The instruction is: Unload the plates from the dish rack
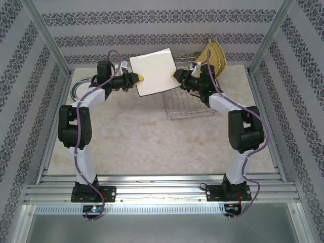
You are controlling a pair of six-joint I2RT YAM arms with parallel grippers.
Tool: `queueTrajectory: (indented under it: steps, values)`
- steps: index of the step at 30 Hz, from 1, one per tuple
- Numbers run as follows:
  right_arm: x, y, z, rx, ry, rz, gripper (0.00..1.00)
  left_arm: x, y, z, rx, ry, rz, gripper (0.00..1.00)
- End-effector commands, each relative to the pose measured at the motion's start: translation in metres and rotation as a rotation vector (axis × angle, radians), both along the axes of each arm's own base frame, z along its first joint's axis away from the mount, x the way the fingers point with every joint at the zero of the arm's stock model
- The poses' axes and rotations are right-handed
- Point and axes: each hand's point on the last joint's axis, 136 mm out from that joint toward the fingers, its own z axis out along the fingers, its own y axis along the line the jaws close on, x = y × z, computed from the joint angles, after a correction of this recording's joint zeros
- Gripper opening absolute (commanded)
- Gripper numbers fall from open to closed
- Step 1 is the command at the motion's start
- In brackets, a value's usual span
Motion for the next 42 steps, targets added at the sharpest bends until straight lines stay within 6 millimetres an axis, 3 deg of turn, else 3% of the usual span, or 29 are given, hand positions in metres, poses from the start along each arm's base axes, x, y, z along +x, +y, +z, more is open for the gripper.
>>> queueTrajectory:
  steps: [1, 2, 6, 13, 17, 22, 26, 31, 42]
  values:
    - [-0.005, 0.011, 0.067, -0.007, -0.203, 0.040, 0.62, 0.008, 0.003, 0.016, 0.029, -0.162, 0.029, 0.00]
    - [-0.004, 0.010, 0.068, -0.016, -0.200, 0.041, 0.72, 0.009, 0.008, 0.018, 0.012, -0.162, 0.045, 0.00]
    - [0.000, 0.005, 0.074, -0.011, -0.197, 0.043, 0.97, 0.012, 0.025, 0.029, -0.029, -0.166, 0.088, 0.00]
    - [0.000, -0.018, 0.071, -0.160, -0.151, -0.017, 0.98, 0.004, 0.055, 0.061, -0.026, -0.239, 0.235, 0.00]
    - [-0.005, -0.043, 0.062, -0.382, -0.105, -0.087, 0.98, 0.000, 0.077, 0.081, -0.025, -0.294, 0.370, 0.00]
    - [-0.020, -0.090, 0.055, -0.757, -0.040, -0.147, 0.98, -0.003, 0.102, 0.095, -0.039, -0.345, 0.554, 0.00]
    - [-0.044, -0.135, 0.047, -1.074, 0.051, -0.127, 0.98, -0.004, 0.125, 0.092, -0.077, -0.363, 0.711, 0.00]
    - [-0.068, -0.166, 0.029, -1.308, 0.201, 0.004, 0.98, -0.003, 0.140, 0.083, -0.121, -0.367, 0.858, 0.00]
    - [-0.084, -0.171, 0.015, -1.352, 0.239, 0.069, 0.98, -0.013, 0.136, 0.046, -0.149, -0.378, 1.151, 0.00]
